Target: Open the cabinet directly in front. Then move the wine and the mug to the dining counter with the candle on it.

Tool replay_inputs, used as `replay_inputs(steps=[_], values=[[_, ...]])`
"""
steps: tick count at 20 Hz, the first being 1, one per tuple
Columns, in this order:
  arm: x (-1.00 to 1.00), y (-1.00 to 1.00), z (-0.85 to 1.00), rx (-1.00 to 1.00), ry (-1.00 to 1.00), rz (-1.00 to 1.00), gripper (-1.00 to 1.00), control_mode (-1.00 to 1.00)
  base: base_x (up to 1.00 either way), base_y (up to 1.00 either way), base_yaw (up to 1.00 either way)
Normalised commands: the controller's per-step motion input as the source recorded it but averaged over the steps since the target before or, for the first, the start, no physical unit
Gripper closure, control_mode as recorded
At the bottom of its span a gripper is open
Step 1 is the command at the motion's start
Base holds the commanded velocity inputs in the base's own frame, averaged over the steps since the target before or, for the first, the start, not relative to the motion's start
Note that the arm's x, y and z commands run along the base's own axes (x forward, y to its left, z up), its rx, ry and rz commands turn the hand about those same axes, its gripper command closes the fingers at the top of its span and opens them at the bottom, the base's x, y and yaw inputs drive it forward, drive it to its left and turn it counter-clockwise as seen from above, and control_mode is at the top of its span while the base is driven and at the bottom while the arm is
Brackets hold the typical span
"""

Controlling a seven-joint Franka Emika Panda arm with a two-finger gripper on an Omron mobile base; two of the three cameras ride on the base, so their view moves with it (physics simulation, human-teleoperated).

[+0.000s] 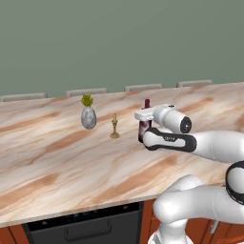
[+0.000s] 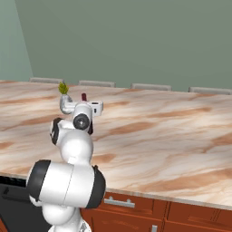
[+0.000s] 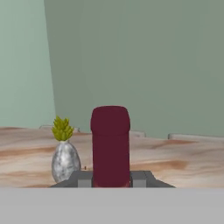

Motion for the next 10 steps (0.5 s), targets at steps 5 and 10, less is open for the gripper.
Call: replay_inputs(steps=[5,10], values=[[0.13,0.00,-0.04,0.00,0.00,0.00,1.00,-1.00,0.00,0.00,0.00],[0.16,0.00,-0.10,0.00,0.00,0.00,1.00,-1.00,0.00,0.00,0.00]])
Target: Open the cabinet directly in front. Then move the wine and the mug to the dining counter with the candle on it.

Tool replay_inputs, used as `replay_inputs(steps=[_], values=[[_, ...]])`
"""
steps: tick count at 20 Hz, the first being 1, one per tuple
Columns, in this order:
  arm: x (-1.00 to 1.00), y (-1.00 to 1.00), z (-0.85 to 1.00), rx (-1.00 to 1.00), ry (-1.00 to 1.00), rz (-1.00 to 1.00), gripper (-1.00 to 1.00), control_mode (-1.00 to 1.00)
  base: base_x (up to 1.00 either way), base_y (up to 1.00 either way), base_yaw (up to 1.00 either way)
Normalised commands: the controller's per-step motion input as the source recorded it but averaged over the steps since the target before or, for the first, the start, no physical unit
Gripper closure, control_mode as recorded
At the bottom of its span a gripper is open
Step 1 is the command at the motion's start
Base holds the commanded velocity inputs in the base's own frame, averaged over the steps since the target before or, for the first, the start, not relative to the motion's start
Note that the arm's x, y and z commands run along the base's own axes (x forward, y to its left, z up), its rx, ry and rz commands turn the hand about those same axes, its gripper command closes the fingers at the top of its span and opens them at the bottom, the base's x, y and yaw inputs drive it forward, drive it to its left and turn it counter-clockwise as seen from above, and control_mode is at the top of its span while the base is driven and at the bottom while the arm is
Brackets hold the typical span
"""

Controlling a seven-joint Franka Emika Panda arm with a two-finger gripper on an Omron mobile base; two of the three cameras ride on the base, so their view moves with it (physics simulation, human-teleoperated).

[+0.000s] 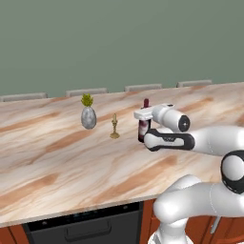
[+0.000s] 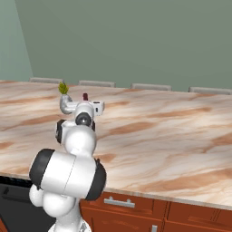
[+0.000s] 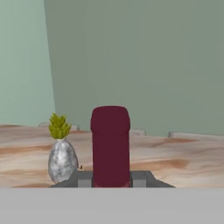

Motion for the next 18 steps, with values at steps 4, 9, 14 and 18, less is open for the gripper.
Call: replay_inputs(steps=[4,9,14,18], values=[[0.13,0.00,-0.17,0.00,0.00,0.00,1.00,-1.00,0.00,0.00,0.00],[0.08,0.00,-0.23,0.00,0.00,0.00,1.00,-1.00,0.00,0.00,0.00],[0.08,0.00,-0.19,0.00,0.00,0.00,1.00,-1.00,0.00,0.00,0.00],[0.12,0.00,-0.15,0.00,0.00,0.00,1.00,-1.00,0.00,0.00,0.00]])
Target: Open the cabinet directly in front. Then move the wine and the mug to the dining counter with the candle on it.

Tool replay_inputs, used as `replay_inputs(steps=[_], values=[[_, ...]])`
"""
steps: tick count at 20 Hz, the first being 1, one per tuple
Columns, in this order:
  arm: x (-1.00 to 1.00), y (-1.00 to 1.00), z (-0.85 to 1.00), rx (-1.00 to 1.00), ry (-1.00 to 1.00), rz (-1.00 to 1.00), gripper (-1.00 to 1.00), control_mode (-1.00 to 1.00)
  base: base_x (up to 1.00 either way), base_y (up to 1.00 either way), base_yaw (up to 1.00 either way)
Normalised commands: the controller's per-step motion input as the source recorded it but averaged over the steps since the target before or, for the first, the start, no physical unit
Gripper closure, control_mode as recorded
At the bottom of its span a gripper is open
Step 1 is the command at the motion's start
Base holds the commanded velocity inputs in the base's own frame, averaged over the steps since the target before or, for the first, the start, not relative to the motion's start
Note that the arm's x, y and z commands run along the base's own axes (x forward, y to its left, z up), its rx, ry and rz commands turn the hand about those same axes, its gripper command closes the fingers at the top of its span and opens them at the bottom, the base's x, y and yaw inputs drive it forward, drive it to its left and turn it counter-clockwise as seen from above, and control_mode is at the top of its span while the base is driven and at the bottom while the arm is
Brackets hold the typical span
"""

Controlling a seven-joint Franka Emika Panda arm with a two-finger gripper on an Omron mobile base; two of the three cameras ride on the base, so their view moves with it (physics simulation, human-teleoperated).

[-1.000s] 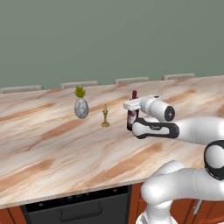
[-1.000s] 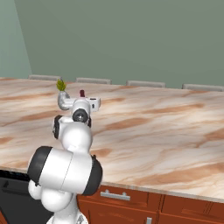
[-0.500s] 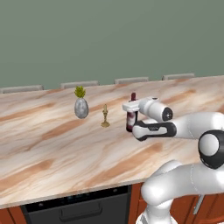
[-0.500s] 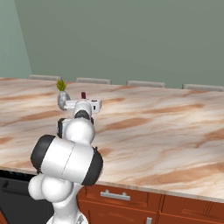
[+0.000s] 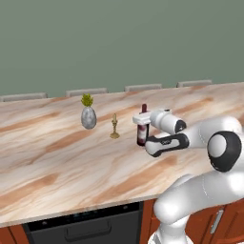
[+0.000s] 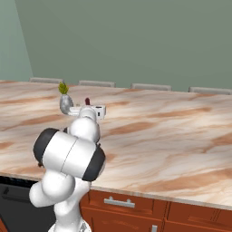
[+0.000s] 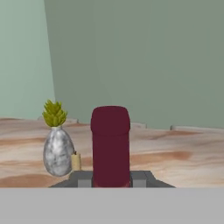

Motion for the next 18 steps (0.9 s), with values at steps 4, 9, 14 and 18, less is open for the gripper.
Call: replay_inputs(steps=[4,9,14,18], values=[[0.16,0.00,-0.11,0.00,0.00,0.00,1.00,-1.00,0.00,0.00,0.00],[0.19,0.00,-0.08,0.00,0.00,0.00,1.00,-1.00,0.00,0.00,0.00],[0.19,0.00,-0.04,0.00,0.00,0.00,1.00,-1.00,0.00,0.00,0.00],[0.17,0.00,-0.07,0.00,0.00,0.00,1.00,-1.00,0.00,0.00,0.00]])
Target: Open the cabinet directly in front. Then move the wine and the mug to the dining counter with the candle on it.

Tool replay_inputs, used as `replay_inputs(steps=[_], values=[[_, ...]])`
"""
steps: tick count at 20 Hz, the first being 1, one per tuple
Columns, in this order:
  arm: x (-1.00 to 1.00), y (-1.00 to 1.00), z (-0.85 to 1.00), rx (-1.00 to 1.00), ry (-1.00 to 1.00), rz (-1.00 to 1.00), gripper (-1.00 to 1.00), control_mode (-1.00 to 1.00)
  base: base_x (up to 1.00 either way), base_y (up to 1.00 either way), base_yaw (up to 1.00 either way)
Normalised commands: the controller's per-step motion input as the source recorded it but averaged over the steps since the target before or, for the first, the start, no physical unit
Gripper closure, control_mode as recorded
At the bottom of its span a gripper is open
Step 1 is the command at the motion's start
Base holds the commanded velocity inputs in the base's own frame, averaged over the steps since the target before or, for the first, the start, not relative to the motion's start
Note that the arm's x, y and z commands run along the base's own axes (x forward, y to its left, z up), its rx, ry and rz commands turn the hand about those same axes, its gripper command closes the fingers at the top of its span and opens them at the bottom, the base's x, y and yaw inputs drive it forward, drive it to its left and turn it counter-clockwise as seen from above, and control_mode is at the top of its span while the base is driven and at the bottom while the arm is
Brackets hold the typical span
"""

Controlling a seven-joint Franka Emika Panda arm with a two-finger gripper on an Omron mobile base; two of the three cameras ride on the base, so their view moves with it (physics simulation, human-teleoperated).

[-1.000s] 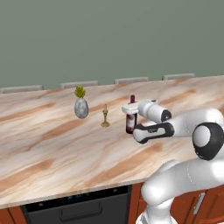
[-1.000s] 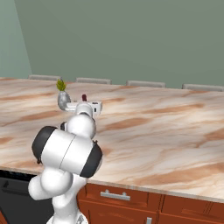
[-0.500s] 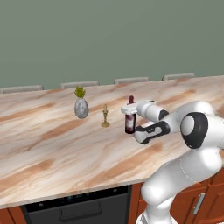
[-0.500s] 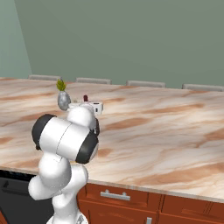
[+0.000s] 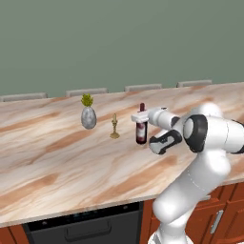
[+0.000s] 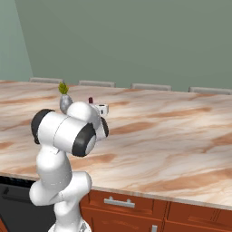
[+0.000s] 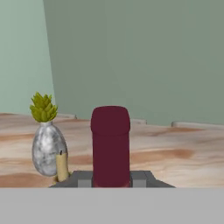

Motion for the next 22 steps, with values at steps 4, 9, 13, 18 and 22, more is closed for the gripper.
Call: replay_inputs(steps=[4,9,13,18,22], values=[[0.14,0.00,-0.07,0.00,0.00,0.00,1.00,-1.00,0.00,0.00,0.00],[0.07,0.00,-0.04,0.00,0.04,0.00,1.00,-1.00,0.00,0.00,0.00],[0.01,0.00,0.00,0.00,0.11,0.00,1.00,-1.00,0.00,0.00,0.00],[0.00,0.00,0.31,0.00,0.17,0.00,1.00,-1.00,0.00,0.00,0.00],[0.00,0.01,0.60,0.00,0.18,0.00,1.00,-1.00,0.00,0.00,0.00]])
